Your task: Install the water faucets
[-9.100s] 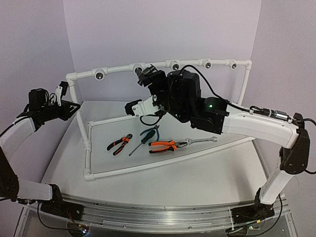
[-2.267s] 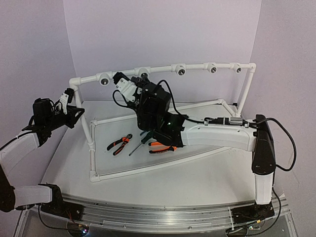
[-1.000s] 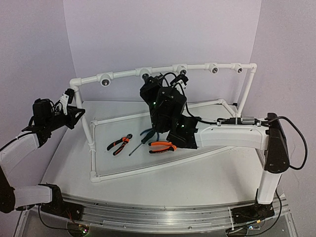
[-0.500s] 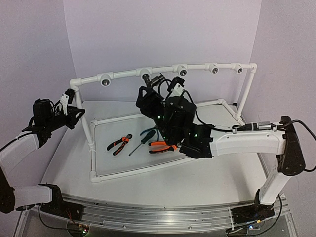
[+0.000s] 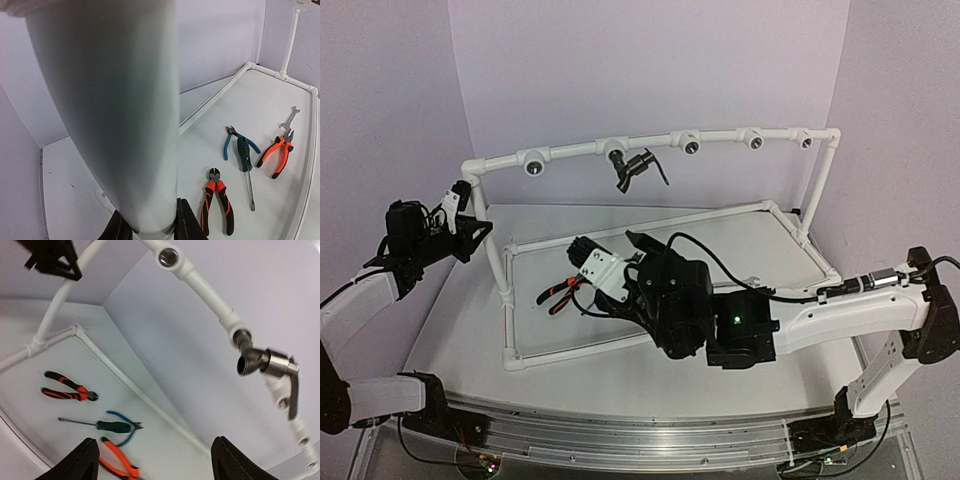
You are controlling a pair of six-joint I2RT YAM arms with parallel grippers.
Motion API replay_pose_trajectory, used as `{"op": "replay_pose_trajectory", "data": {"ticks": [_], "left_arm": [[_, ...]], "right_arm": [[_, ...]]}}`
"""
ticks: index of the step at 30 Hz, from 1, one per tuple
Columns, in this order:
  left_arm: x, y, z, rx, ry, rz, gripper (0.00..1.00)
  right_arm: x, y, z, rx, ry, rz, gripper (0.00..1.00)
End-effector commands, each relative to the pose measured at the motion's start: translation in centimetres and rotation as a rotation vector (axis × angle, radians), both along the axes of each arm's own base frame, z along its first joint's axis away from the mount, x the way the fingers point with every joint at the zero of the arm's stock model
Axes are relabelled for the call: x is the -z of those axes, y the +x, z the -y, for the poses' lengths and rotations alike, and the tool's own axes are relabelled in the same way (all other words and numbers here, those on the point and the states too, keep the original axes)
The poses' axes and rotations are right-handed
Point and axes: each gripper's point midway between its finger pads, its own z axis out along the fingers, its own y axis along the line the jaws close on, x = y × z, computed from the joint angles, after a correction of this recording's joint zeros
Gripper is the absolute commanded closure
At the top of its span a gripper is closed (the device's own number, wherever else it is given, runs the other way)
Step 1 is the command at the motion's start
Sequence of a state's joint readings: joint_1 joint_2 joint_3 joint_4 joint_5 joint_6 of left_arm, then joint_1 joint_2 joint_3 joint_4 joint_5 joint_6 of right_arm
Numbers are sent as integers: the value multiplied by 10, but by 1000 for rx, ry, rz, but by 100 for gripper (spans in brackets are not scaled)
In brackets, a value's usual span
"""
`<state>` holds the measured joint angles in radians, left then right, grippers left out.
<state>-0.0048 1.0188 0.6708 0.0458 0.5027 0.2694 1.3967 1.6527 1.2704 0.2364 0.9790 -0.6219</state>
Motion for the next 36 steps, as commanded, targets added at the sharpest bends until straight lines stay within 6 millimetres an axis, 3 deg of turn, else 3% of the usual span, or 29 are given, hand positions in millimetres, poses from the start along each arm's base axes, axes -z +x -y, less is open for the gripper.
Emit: {"op": "replay_pose_trajectory", "data": {"ticks": [1, 4, 7, 14, 19, 24, 31, 36], "left_arm": [[100, -61, 18, 193, 162, -346, 100], [106, -76, 18, 226, 201, -359, 100], [114, -86, 18, 246, 219, -374, 100], [123, -90, 17, 247, 214, -410, 100], [124, -88, 18, 248, 207, -405, 100], [121, -87, 20, 251, 192, -399, 100], [118, -86, 21, 252, 189, -388, 100], [116, -84, 22, 260, 184, -381, 100]], "right_arm": [[-47, 8, 16, 12, -474, 348, 23], [-54, 6, 11, -46, -663, 402, 24], [-46, 7, 11, -99, -906, 413, 25], [-60, 15, 20, -132, -1106, 429, 27], [-58, 51, 29, -144, -1177, 407, 21], [-64, 81, 16, -152, -1193, 422, 21], [-69, 109, 15, -110, -1178, 422, 30], [-84, 114, 17, -66, -1143, 443, 45]]}}
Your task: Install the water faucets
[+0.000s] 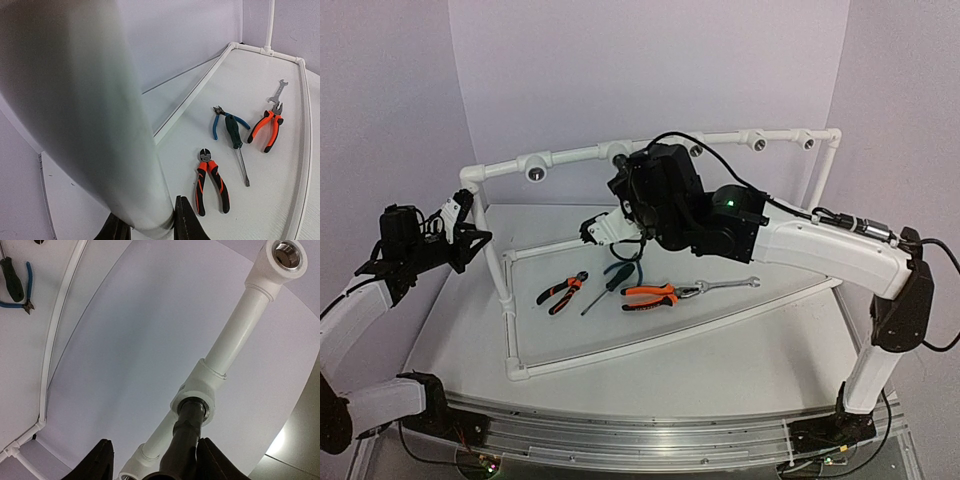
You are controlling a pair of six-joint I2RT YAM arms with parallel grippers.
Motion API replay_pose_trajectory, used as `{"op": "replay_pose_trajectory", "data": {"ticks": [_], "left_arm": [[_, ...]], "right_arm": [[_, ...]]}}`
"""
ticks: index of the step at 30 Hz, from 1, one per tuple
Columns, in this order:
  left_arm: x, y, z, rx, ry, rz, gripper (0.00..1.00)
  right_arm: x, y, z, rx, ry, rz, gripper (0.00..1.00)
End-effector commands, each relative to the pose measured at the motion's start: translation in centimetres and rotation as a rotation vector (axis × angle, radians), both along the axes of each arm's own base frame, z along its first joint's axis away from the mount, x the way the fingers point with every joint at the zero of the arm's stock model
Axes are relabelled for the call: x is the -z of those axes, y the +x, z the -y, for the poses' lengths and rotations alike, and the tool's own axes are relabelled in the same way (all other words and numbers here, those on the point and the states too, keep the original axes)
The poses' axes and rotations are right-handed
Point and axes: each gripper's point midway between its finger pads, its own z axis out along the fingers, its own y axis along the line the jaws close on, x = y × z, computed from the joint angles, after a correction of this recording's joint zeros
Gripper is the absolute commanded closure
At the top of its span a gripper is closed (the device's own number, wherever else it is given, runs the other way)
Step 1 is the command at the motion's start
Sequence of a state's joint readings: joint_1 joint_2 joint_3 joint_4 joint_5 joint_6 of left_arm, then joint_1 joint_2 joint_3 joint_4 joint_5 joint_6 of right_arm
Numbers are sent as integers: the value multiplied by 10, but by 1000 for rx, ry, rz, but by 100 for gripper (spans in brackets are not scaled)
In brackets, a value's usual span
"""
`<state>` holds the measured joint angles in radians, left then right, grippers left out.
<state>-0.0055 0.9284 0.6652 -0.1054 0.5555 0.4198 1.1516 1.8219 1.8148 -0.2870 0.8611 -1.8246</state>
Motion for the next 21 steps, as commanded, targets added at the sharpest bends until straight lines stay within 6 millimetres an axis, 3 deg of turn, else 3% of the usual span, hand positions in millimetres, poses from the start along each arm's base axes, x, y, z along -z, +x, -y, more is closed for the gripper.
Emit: {"op": "replay_pose_trajectory", "data": {"ticks": [1, 12, 21], "left_arm": [[112, -56, 14, 146, 100, -395, 100], [110, -56, 14, 146, 101, -392, 100], [110, -58, 15, 154, 98, -392, 100]], "right_arm": [[-30, 9, 0, 16, 80, 57, 49], [-34, 23, -8, 28, 194, 79, 82], [-50, 28, -14, 61, 429, 123, 91]]}}
